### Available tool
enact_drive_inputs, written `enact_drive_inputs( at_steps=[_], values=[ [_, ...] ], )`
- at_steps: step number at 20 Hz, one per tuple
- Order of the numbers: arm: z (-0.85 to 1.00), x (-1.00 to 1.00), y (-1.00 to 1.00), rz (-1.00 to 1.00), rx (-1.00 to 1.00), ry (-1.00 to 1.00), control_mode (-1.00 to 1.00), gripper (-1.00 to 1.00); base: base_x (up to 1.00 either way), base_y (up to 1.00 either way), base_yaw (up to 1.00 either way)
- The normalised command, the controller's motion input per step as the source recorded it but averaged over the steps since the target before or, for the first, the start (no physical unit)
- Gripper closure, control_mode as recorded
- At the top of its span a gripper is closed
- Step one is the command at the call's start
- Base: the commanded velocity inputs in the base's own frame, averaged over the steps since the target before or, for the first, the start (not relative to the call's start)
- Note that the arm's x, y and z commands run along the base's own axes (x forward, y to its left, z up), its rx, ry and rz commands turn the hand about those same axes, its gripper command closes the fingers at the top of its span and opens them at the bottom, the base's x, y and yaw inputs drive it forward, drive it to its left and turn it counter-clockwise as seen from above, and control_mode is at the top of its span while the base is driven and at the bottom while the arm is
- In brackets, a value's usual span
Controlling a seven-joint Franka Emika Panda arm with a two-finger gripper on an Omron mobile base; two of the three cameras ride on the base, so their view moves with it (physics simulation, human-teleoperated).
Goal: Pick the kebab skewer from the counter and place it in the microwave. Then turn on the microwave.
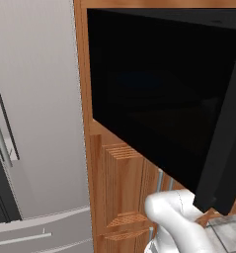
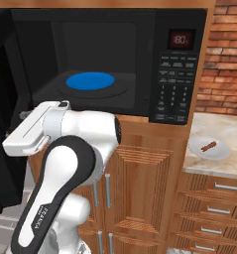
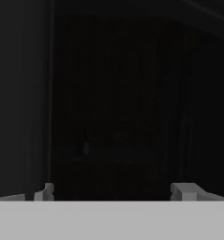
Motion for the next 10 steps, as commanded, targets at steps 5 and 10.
enact_drive_inputs(
  at_steps=[5, 10],
  values=[
    [0.00, -0.26, 0.50, 0.00, 0.00, 0.04, -1.00, -1.00, 0.00, 0.00, 0.00],
    [0.00, -0.19, 0.53, 0.00, 0.00, 0.02, -1.00, -1.00, 0.00, 0.00, 0.00]
  ],
)
